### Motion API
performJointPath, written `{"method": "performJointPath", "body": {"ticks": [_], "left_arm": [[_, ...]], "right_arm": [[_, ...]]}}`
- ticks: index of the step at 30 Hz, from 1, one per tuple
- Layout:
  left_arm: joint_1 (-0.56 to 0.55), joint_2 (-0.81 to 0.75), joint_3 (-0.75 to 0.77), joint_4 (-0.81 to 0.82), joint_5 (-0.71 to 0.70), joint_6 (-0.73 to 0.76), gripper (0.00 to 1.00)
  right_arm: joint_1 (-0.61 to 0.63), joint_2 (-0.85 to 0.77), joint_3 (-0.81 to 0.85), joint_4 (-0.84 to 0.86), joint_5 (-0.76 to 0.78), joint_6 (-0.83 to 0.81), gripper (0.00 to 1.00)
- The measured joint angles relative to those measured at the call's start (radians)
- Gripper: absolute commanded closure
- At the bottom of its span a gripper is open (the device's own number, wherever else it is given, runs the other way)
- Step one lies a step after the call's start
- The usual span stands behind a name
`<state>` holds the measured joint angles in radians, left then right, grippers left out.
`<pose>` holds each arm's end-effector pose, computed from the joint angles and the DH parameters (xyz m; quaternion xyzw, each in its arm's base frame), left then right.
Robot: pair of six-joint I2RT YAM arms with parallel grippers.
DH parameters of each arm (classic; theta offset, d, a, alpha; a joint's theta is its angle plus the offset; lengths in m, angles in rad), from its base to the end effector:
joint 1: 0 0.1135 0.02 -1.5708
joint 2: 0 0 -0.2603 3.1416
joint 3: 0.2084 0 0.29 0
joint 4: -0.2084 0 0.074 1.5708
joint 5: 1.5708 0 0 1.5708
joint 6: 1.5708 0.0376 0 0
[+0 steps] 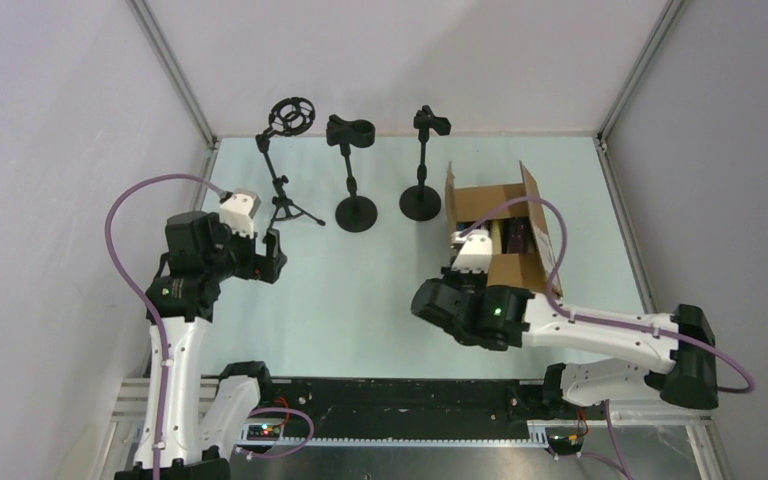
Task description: Attach the microphones to the stand
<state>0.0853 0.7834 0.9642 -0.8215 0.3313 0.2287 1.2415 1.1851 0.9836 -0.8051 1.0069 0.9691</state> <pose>0.1921 0.0041 0.3417 0.1369 0.8740 -0.0764 0.4599 0.1149 0.2380 0.2772 0.0188 0.8517 0.0099 0.5235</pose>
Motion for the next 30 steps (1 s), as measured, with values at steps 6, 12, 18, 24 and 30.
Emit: {"method": "performJointPath", "body": {"ticks": [6,12,18,24,30], "left_arm": [[-0.067,0.003,0.019,-0.022,0.076,-0.019,0.02],[-0.280,0.070,0.126,-0.026,0.085,-0.064,0.02],[-0.416,0.180,0.184,0.007,0.079,-0.144,0.02],[-0.532,0.257,0.184,0.068,0.056,-0.257,0.02],[-0.579,0.352,0.184,0.103,0.046,-0.346,0.02]], "right_arm": [[0.131,0.146,0.131,-0.058,0.018,0.031,1.00],[0.187,0.168,0.179,-0.060,0.004,0.074,1.00],[0.245,0.167,0.179,-0.042,0.001,0.023,1.00],[0.332,0.167,0.179,0.068,-0.039,-0.117,0.70],[0.363,0.167,0.206,0.213,-0.062,-0.231,0.36]]}}
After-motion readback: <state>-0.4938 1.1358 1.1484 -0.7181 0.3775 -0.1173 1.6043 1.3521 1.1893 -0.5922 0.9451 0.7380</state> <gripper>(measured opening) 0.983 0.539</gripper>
